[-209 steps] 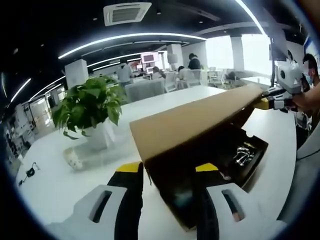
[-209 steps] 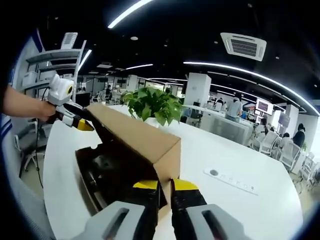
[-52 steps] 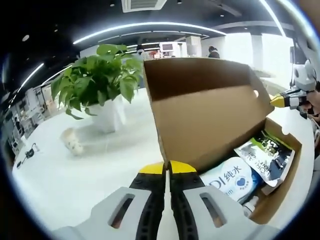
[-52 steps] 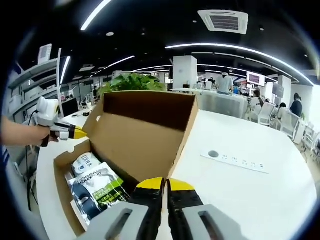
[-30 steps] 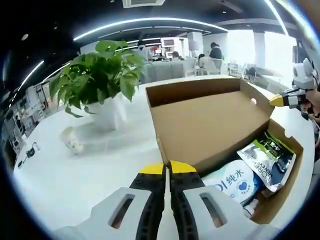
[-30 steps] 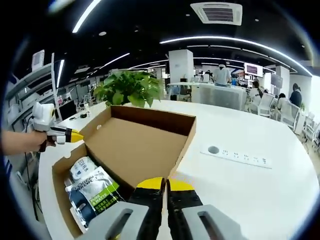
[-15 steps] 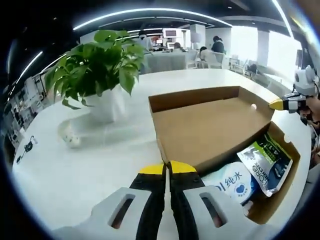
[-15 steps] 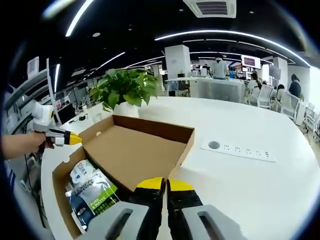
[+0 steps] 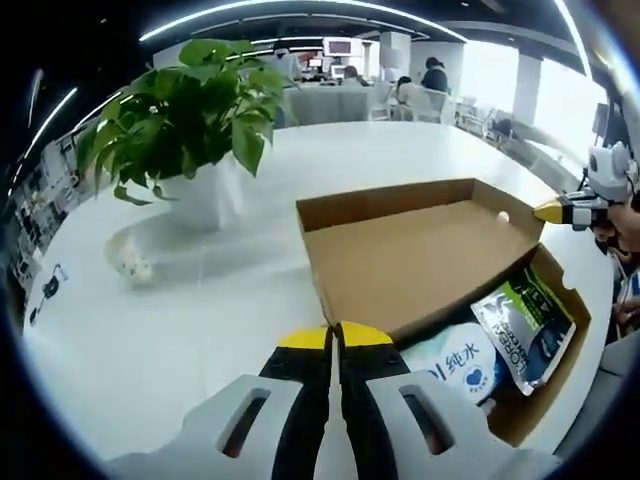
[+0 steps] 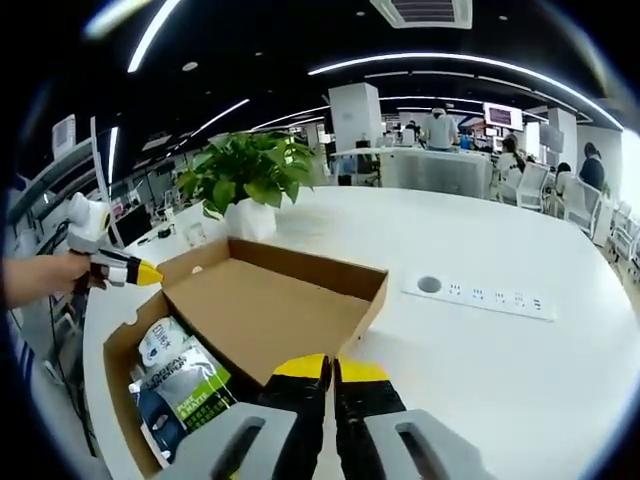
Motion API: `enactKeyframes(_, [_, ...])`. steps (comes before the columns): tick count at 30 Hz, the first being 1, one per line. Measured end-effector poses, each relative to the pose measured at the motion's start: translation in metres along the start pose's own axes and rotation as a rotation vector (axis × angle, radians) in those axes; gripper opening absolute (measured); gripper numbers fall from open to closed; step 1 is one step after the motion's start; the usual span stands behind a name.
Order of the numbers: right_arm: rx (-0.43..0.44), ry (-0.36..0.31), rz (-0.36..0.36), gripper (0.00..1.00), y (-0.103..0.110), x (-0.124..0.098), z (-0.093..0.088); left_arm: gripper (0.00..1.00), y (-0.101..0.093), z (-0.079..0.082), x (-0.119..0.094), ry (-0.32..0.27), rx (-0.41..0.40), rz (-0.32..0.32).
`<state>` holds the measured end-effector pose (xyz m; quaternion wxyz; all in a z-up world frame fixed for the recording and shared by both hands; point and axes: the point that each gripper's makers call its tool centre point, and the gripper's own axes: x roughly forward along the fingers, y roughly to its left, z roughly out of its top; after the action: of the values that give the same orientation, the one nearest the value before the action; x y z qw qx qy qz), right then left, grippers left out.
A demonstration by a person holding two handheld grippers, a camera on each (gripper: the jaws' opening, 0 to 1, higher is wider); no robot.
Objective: Operate the shoe box by opening the lid, removing the specified soft item, and placing it in the target area until the item is outside and the box remains undamaged.
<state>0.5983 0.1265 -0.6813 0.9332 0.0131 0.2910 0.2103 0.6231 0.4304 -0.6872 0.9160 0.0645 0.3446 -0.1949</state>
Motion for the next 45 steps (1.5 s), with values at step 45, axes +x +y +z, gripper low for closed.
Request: enactKeyframes(45, [-0.161, 0.024, 0.004, 0.01, 0.0018, 0.0026, 0.0003, 0.05, -0.0042, -0.0057, -0.0004, 0.113, 0.011, -0.047])
